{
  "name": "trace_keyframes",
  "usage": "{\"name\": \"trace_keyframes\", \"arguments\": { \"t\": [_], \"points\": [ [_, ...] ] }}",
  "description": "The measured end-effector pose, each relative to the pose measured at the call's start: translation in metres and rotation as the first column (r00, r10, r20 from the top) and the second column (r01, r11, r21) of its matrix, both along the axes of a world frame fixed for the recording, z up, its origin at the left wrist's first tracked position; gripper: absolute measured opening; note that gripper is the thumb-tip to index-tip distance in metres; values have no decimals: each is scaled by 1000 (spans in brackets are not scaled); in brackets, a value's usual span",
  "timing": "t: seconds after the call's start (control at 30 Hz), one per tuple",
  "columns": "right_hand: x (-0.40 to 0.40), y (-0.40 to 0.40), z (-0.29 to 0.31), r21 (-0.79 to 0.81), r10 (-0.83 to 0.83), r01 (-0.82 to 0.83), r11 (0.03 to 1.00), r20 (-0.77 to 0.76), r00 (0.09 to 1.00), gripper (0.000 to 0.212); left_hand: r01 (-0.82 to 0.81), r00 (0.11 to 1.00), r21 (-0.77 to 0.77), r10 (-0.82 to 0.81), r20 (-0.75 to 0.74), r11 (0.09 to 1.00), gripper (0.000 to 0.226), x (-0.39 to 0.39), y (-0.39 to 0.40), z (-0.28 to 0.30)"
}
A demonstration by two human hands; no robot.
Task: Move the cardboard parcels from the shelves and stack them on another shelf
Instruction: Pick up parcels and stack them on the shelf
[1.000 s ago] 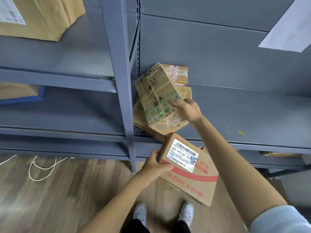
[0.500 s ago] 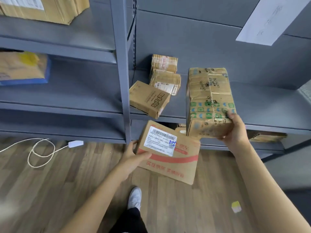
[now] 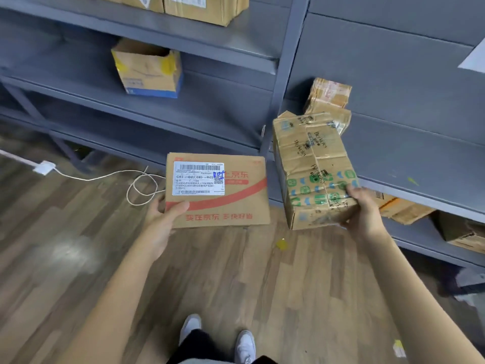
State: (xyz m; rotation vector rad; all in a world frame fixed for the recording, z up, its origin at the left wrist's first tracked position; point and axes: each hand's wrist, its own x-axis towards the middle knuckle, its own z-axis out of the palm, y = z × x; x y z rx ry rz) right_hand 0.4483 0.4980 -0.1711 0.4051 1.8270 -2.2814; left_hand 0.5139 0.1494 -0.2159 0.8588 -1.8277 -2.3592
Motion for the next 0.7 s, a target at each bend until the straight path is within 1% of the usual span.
{"name": "trace_keyframes", "arguments": {
  "t": [0.07, 0.1, 0.13, 0.17, 0.27, 0.4, 0.57, 0.63, 0.7],
  "points": [
    [2, -40, 1, 11, 92, -92, 996, -14, 996, 17, -76, 997, 21, 77, -23, 997, 42, 13, -34, 5],
    [1, -60, 1, 18, 142, -142, 990, -29, 989, 23, -110, 994, 23, 110, -26, 994, 39, 18, -51, 7],
    [-1, -79, 0, 24, 181, -180, 983, -32, 983, 32, -139, 990, 26, 139, -29, 990, 40, 22, -69, 9],
    [-2, -98, -2, 31, 207, -206, 978, -33, 978, 37, -166, 986, 28, 167, -31, 986, 43, 26, -86, 10],
    [-6, -159, -6, 42, 256, -255, 966, -25, 966, 46, -231, 972, 22, 232, -37, 973, 45, 39, -138, 13],
    [-5, -239, -9, 41, 308, -306, 951, -64, 949, 52, -269, 962, -3, 269, -42, 963, 43, 56, -209, 17],
    [-1, -314, -1, -62, 376, -389, 919, -150, 914, 40, -289, 955, -21, 286, -83, 957, 37, 57, -274, 34],
    [-8, -333, 9, -42, 374, -390, 920, -201, 905, 34, -283, 954, -24, 279, -111, 959, 32, 47, -293, 44],
    [-22, -347, 24, -3, 363, -374, 927, -239, 901, 33, -274, 952, -27, 267, -150, 961, 24, 32, -309, 55]
  ]
}}
